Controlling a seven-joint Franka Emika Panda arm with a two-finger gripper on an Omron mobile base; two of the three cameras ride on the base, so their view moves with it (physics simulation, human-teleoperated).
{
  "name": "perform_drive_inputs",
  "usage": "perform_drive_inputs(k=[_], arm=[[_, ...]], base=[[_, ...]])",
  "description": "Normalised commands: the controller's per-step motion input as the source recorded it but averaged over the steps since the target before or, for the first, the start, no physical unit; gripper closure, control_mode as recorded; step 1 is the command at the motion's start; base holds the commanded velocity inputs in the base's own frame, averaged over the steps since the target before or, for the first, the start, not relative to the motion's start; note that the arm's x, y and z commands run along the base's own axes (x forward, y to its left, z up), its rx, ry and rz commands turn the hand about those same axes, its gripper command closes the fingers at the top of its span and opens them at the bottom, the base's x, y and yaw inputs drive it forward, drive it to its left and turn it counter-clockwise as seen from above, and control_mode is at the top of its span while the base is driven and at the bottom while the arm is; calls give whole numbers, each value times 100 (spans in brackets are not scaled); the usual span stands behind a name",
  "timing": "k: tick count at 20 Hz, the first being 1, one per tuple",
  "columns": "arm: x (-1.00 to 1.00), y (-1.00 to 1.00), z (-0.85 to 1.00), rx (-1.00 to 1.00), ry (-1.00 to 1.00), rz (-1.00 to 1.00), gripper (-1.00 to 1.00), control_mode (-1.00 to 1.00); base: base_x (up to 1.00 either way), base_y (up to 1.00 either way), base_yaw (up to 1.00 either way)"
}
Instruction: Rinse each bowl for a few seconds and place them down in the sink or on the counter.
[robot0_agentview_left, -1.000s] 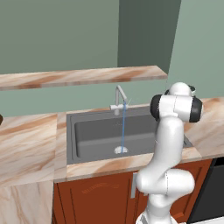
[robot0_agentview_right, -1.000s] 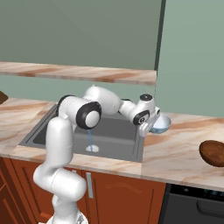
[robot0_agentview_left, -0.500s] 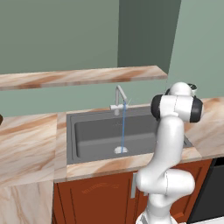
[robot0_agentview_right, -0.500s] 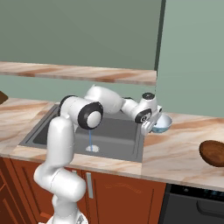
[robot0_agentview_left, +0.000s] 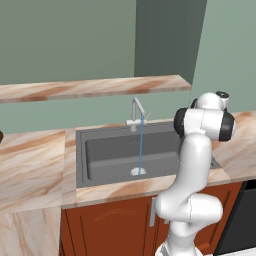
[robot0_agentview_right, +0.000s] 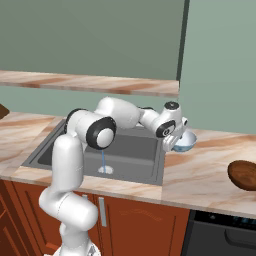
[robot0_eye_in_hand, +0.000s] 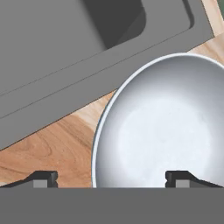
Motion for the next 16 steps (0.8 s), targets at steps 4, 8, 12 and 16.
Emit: perform_drive_inputs(k=[4, 8, 12, 16], arm=[[-15, 0, 40, -1, 0, -7, -100, -100], [-15, -3, 39, 0, 0, -11, -100, -100], [-15, -16, 34, 1, 0, -13, -100, -100], [-16, -14, 30, 0, 0, -14, -100, -100]], base=[[0, 0, 0], [0, 0, 0], [0, 0, 0], [0, 0, 0]])
